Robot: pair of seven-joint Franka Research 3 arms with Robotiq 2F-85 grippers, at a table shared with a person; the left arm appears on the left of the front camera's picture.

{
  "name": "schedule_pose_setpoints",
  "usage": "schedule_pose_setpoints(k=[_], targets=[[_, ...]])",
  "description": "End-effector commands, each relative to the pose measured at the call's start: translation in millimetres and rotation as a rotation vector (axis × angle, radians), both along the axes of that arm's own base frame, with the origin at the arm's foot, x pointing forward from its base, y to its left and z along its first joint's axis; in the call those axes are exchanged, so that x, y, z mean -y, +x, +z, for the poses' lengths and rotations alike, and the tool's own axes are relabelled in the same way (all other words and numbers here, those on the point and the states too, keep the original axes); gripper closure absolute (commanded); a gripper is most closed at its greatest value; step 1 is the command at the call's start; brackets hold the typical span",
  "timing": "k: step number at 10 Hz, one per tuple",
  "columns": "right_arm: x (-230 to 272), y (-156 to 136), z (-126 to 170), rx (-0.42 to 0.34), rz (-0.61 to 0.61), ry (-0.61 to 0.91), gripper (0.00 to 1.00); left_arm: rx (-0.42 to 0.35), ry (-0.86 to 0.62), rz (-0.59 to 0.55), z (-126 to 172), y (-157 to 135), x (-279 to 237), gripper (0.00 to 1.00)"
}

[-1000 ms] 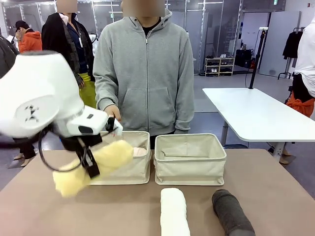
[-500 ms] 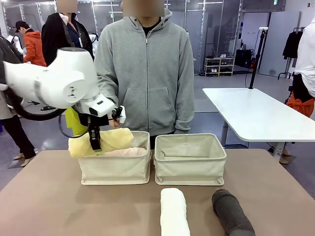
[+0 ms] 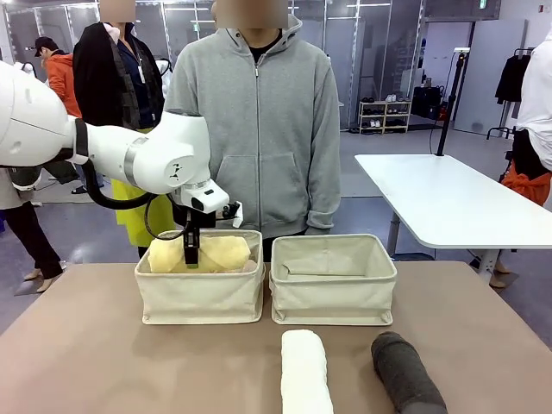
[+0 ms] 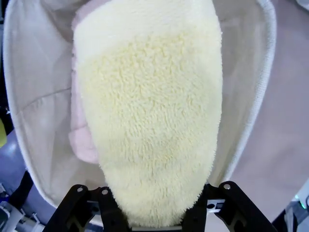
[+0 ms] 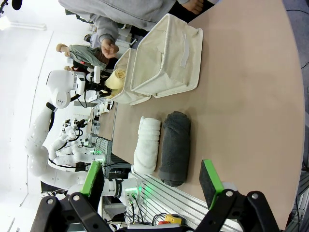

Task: Divide the towels into two baskets.
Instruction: Pick up one hotel-folded towel from the bottom of the table and place it in the Fabric basket indicated by the person.

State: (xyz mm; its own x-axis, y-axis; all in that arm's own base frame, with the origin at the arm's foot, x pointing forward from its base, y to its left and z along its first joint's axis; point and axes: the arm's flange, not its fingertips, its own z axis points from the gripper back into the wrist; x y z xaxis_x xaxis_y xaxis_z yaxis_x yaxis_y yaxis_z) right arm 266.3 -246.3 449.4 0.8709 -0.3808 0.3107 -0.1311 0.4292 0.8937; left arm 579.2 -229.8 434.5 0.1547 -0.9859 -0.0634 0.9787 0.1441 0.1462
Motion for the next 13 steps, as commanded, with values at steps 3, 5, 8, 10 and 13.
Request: schedule_pose_setpoints(k=[3, 5, 8, 10, 13], targets=[[-0.7, -2.0, 2.5, 0.012, -0.005, 0.008, 0.00, -0.022, 0.027, -0.005, 3.2, 7.6, -6.2, 0.37], [-0.7, -2.0, 2.5, 0.012, -0.005, 0.008, 0.00, -0.012, 0.020, 0.002, 4.4, 8.0, -8.3, 0.00], [-0.7, -2.0, 2.5, 0.012, -0.005, 0.008, 0.00, -0.004, 0.001, 0.015, 7.7, 4.6, -12.8, 0.00], [-0.7, -2.0, 2.5, 0.012, -0.005, 0.008, 0.00, 0.011, -0.020, 0.096, 12.3, -0.7, -21.3, 0.00], [-0.7, -2.0, 2.5, 0.012, -0.005, 0.008, 0.00, -0.003, 0.005, 0.016, 4.9, 7.9, -9.9, 0.00]])
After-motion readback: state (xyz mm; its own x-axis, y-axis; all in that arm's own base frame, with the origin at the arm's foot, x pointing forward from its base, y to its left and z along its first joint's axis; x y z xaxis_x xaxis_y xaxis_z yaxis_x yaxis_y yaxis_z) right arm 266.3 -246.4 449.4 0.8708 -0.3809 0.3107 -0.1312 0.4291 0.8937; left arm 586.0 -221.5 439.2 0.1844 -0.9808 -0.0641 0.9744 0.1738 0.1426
